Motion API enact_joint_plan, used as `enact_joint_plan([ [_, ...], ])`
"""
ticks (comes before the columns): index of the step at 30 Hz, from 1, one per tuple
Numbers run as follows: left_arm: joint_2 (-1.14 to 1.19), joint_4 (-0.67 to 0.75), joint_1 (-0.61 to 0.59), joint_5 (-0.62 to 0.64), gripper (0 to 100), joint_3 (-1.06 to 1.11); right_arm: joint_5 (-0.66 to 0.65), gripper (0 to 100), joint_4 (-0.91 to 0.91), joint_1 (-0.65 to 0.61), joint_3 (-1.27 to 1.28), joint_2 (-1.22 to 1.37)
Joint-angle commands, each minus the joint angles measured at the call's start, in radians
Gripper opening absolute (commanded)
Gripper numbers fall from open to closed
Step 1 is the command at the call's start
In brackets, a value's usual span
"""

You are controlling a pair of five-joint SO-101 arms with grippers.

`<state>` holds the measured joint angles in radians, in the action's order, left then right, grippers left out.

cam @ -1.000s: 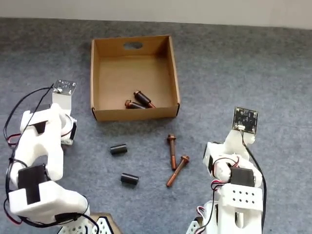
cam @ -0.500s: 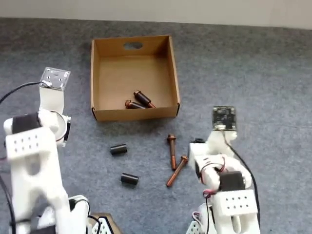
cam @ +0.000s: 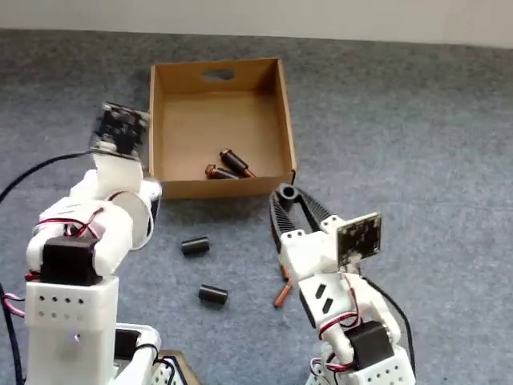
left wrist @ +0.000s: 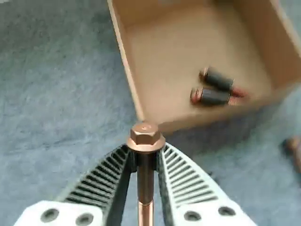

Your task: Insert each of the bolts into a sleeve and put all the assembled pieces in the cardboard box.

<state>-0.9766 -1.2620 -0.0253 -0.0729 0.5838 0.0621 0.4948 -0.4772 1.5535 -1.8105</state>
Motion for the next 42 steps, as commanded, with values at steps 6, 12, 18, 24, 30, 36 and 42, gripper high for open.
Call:
enact_joint_plan([
  [6, -0.033, 0.244, 0.255, 0.180, 1, -0.093, 0.000, 0.9, -0.136, -0.038, 0.054, -0.022],
  [12, -0.025, 0.388, 0.456, 0.242, 1, -0.090, 0.002, 0.9, -0.136, -0.036, 0.058, -0.022],
  [18, -0.025, 0.503, 0.568, 0.241, 1, -0.031, 0.005, 0.9, -0.136, -0.036, 0.058, -0.022],
  [24, -0.025, 0.629, 0.573, 0.239, 1, 0.039, 0.005, 0.9, -0.136, -0.036, 0.058, -0.022],
  [30, -0.025, 0.779, 0.573, 0.238, 1, 0.183, 0.005, 0.9, -0.134, -0.036, 0.058, -0.022],
  [36, -0.033, 0.919, 0.573, 0.241, 1, 0.298, 0.005, 0.9, -0.134, -0.036, 0.058, -0.022],
  [42, -0.033, 0.924, 0.575, 0.241, 1, 0.298, 0.005, 0.9, -0.134, -0.036, 0.058, -0.022],
])
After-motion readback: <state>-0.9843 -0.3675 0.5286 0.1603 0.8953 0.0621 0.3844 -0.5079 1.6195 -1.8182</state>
